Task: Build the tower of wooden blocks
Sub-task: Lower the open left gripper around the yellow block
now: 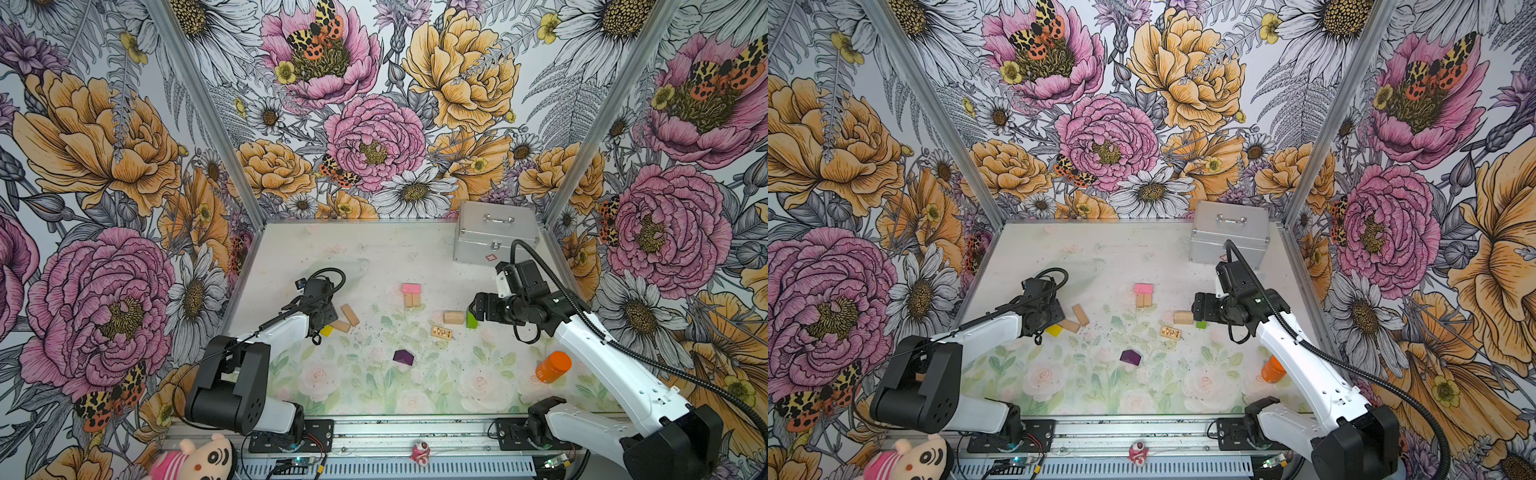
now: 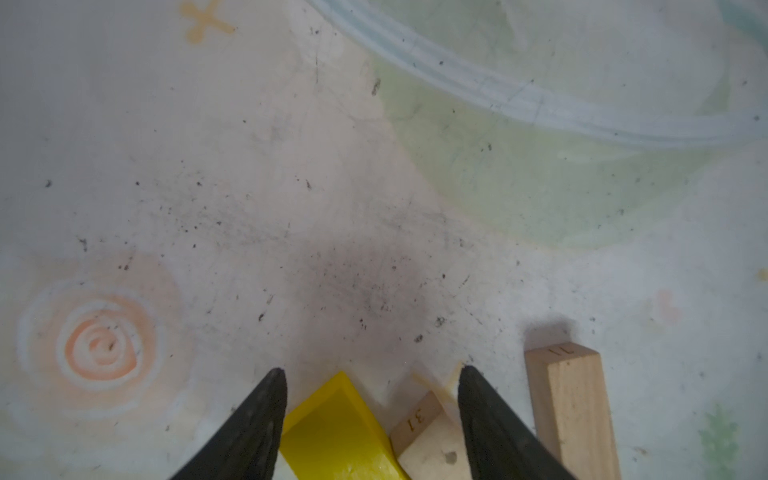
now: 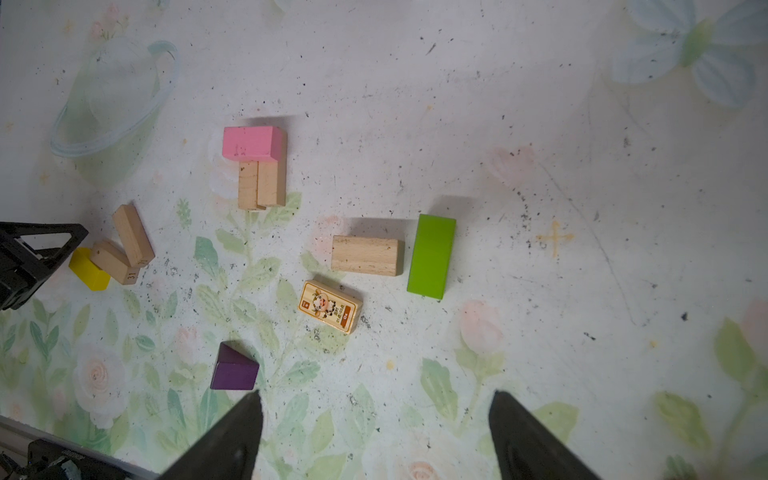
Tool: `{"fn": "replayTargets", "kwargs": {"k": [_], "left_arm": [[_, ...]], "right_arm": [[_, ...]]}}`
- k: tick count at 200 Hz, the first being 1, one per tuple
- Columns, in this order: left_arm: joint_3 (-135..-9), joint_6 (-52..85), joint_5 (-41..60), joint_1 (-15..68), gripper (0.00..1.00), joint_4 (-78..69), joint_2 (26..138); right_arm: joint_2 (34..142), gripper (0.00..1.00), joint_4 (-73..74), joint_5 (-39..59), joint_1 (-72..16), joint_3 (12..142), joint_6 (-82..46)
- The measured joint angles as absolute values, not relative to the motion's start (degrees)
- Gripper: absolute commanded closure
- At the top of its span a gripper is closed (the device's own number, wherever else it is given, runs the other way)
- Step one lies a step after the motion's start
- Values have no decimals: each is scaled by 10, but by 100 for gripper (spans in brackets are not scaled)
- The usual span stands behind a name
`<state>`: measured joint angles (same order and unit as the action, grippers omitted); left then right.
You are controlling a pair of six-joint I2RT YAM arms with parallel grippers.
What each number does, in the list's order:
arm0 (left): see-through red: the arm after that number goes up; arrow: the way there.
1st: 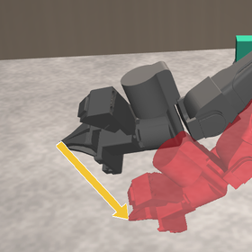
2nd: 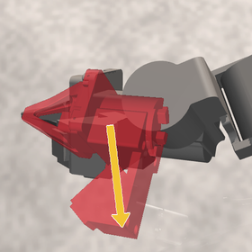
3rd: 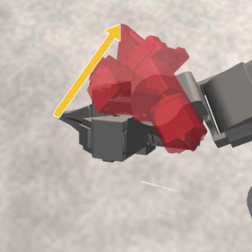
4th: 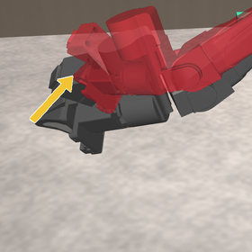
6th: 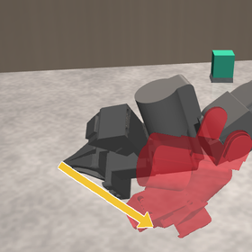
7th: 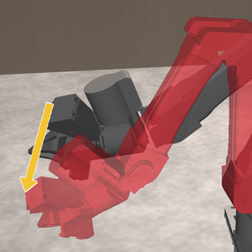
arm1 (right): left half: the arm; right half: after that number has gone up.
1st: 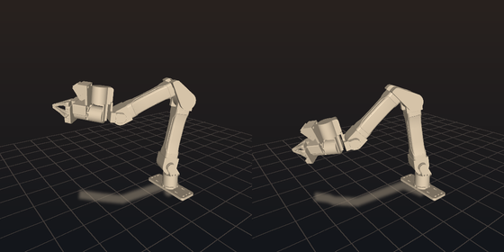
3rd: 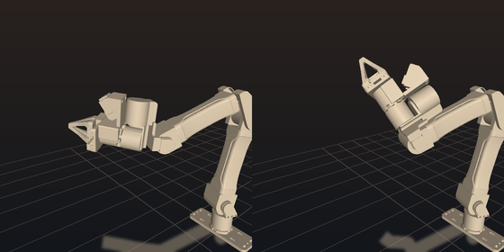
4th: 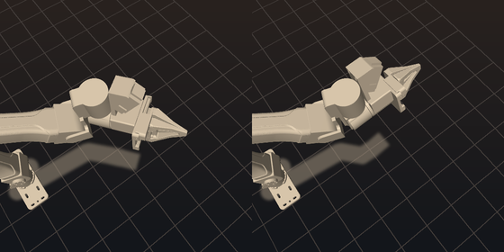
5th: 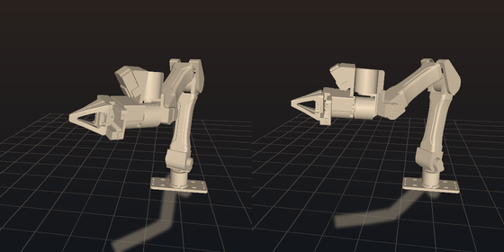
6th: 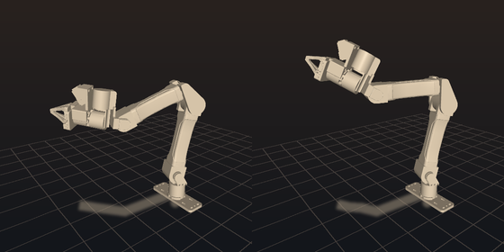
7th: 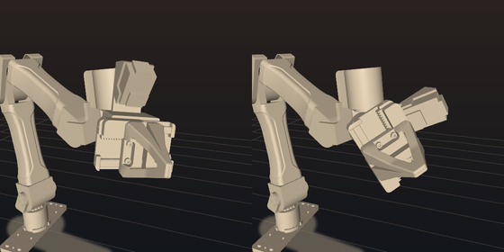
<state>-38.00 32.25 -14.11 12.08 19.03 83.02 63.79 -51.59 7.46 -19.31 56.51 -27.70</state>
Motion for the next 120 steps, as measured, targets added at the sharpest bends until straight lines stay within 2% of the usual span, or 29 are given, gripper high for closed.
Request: {"fn": "replayTargets", "kwargs": {"k": [59,120], "left_arm": [[-368,330,-109,133,36,174,834],[-345,376,-109,234,36,204,732]], "right_arm": [[637,13,-516,78,-196,565,-277],[622,12,-519,79,-196,565,-277]]}}
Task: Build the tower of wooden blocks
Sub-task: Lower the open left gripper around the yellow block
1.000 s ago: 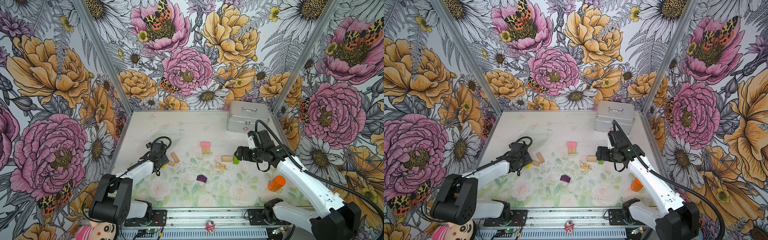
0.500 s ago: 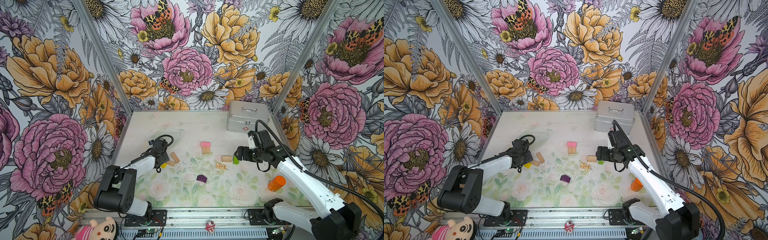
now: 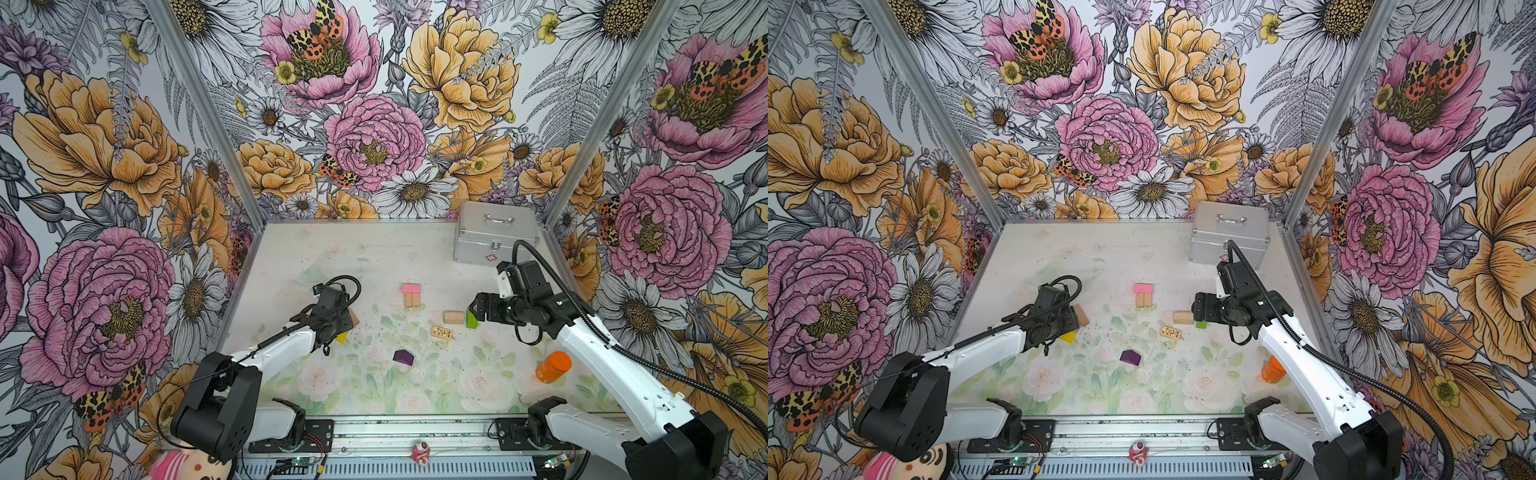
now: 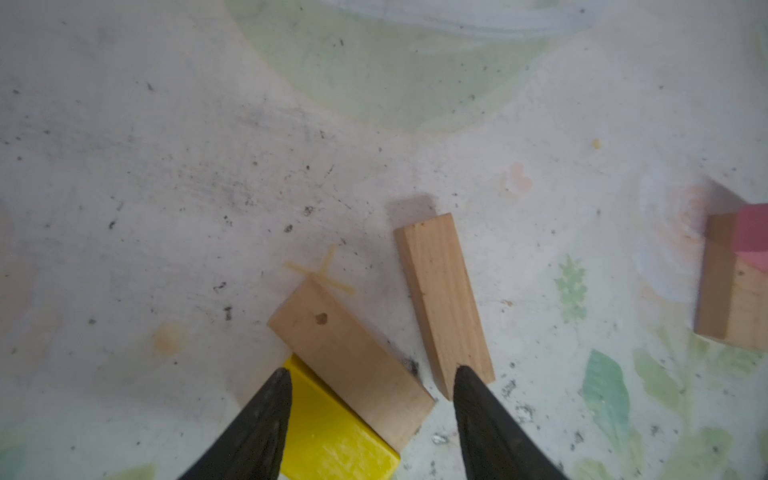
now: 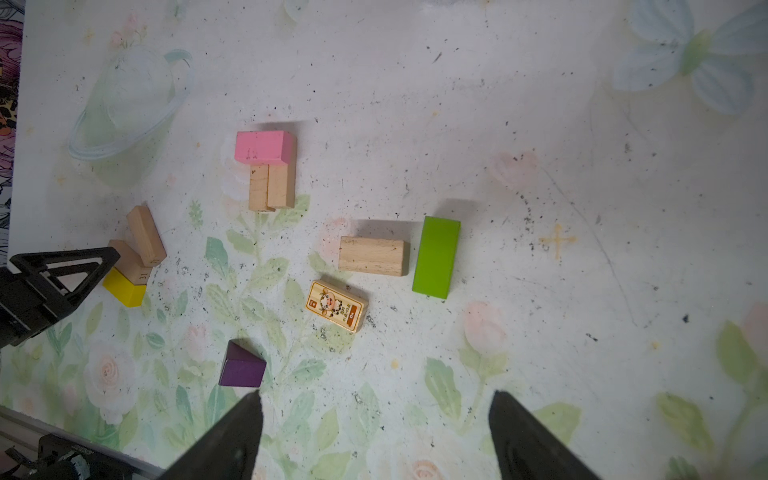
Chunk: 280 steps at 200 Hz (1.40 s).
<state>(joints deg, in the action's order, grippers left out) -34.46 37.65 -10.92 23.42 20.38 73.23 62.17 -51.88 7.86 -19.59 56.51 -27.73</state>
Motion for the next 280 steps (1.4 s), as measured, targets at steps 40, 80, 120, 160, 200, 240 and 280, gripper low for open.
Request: {"fn": "replayTargets", "kwargs": {"k": [40,80,120,160,200,240,280], "left_arm": [[-341,397,-132,267,24,251,649],[-346,386,-145,269,2,305,658],[-370,351,-145,328,1,343,720],[-427,298,-152,323,1,364,768],[-460,259,-164,323,1,389,819],[-462,237,-170,317,1,409,834],[-481,220,-174,302,1,423,869]], "right_arm": [[609,13,-521,79,-196,565,-277],[598,12,-521,85,-199,564,-277],[591,12,-521,89,-200,564,-277],[588,12,-524,89,-200,564,-273],[590,12,-525,89,-200,564,-273],[602,12,-525,89,-200,564,-272],[608,12,-526,89,-200,564,-269]]}}
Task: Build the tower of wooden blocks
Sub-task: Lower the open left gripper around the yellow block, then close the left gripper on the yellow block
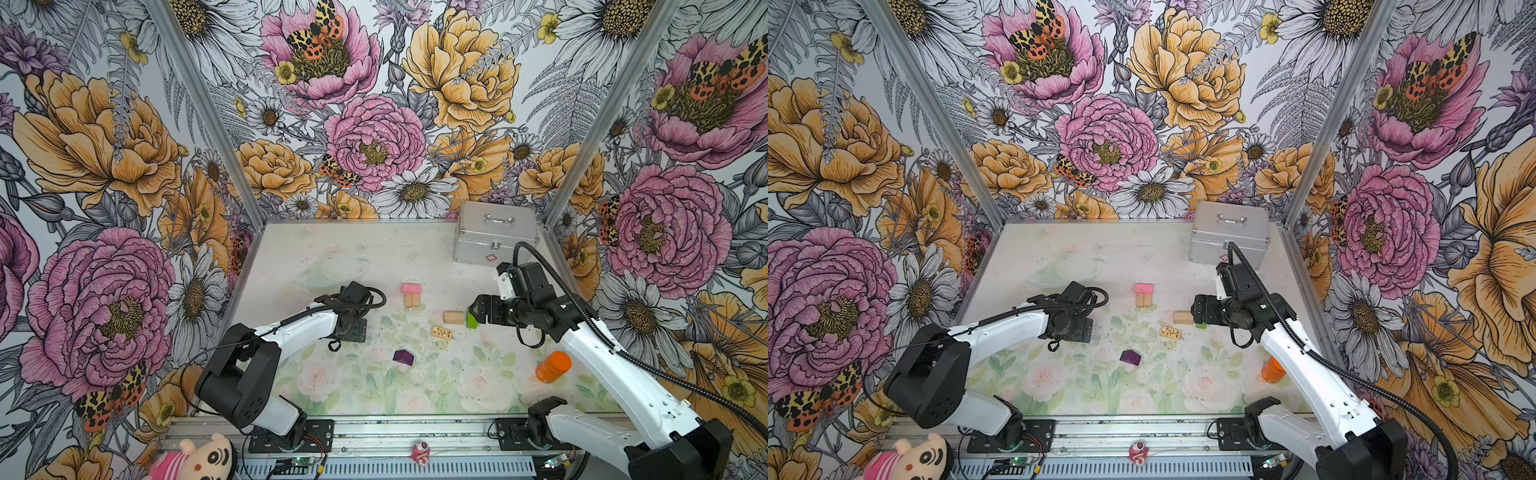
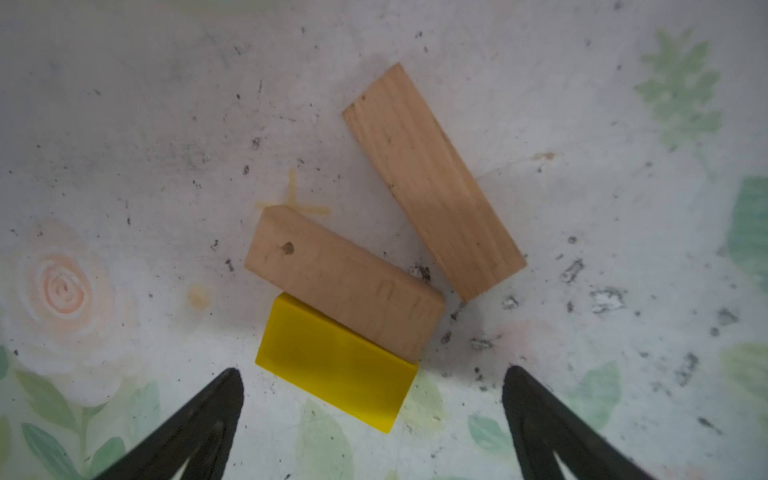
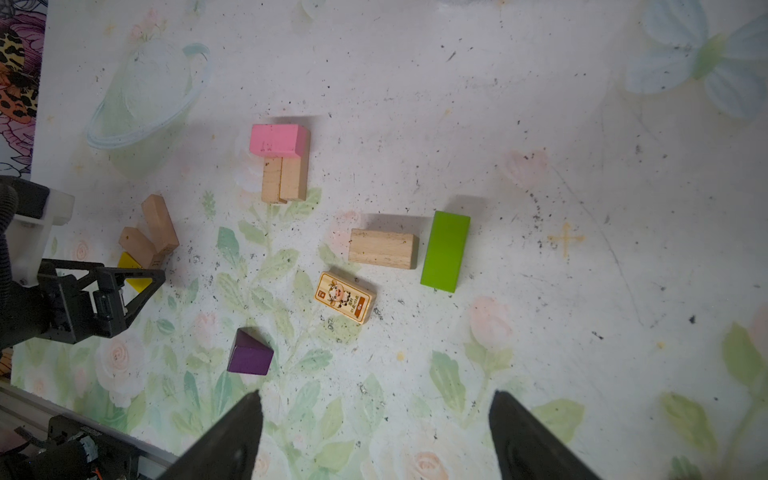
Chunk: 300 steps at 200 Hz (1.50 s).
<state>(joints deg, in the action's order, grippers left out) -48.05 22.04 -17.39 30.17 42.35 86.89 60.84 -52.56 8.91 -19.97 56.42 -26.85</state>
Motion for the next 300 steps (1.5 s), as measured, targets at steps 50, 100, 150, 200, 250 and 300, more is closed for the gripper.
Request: {"fn": "replayTargets", "kwargs": {"k": [50,100,150,200,250,300], "left_arm": [[-506,196,-164,278,1,428,910],[-519,191,-127,272,11,424,926],[-518,204,-93,286,16,411,930],[-498,242,-71,304,17,400,915],[-466,274,-61,340,16,409,882],[-457,303,-68,351,15,411,873]], "right_arm": [[608,12,-542,88,-200,576,-268],[608,12,-556,78,-199,594,-263],[609,12,-564,72,-199,594,-262],[608,12,-568,69,-199,601,-262],[606,12,-570,67,-199,601,-262],[588,12,-574,68,-199,601,-262]]}}
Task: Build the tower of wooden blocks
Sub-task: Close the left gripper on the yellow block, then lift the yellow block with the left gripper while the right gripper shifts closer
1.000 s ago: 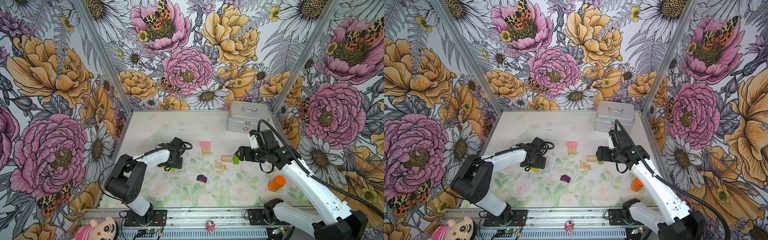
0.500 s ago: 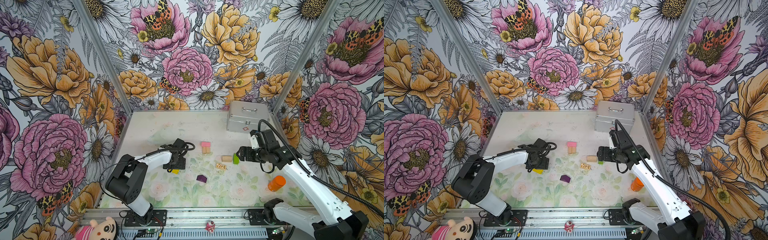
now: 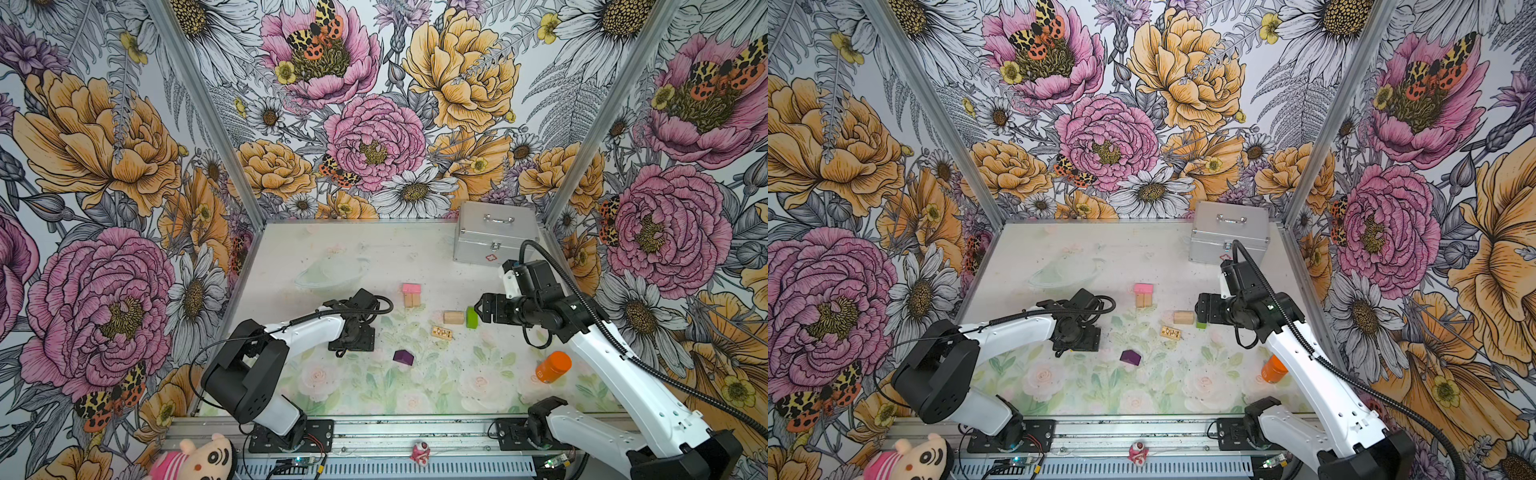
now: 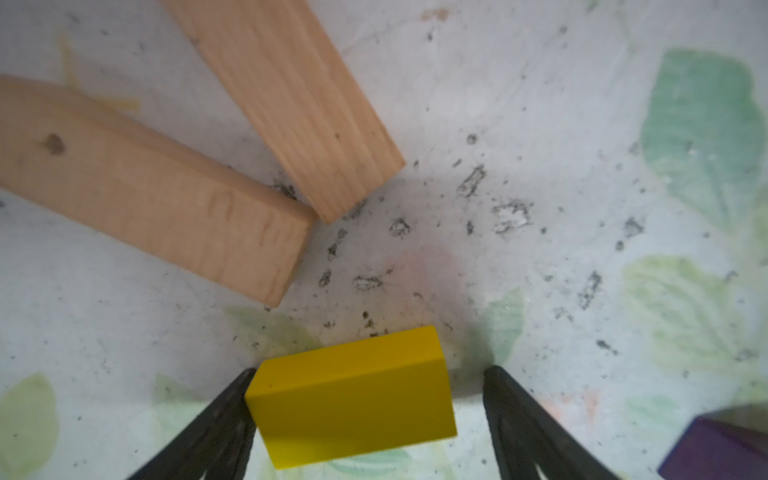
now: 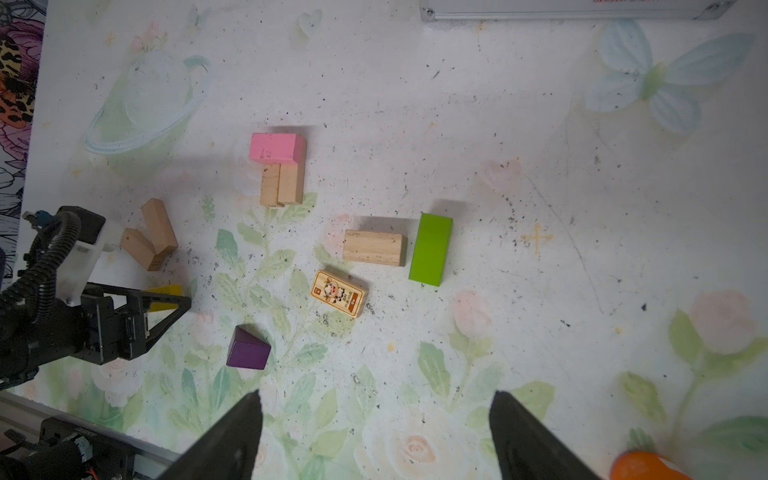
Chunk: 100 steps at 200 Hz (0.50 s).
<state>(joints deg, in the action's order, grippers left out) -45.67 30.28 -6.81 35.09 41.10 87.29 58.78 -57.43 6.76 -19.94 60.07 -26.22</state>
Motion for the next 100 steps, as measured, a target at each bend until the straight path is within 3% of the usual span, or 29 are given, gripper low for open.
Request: {"fn": "replayTargets", "kwargs": {"k": [100], "left_arm": [[-406,435,-132,384,14,426,809]], "right_arm": [[602,10,-576,72,-200,602,-258]]}}
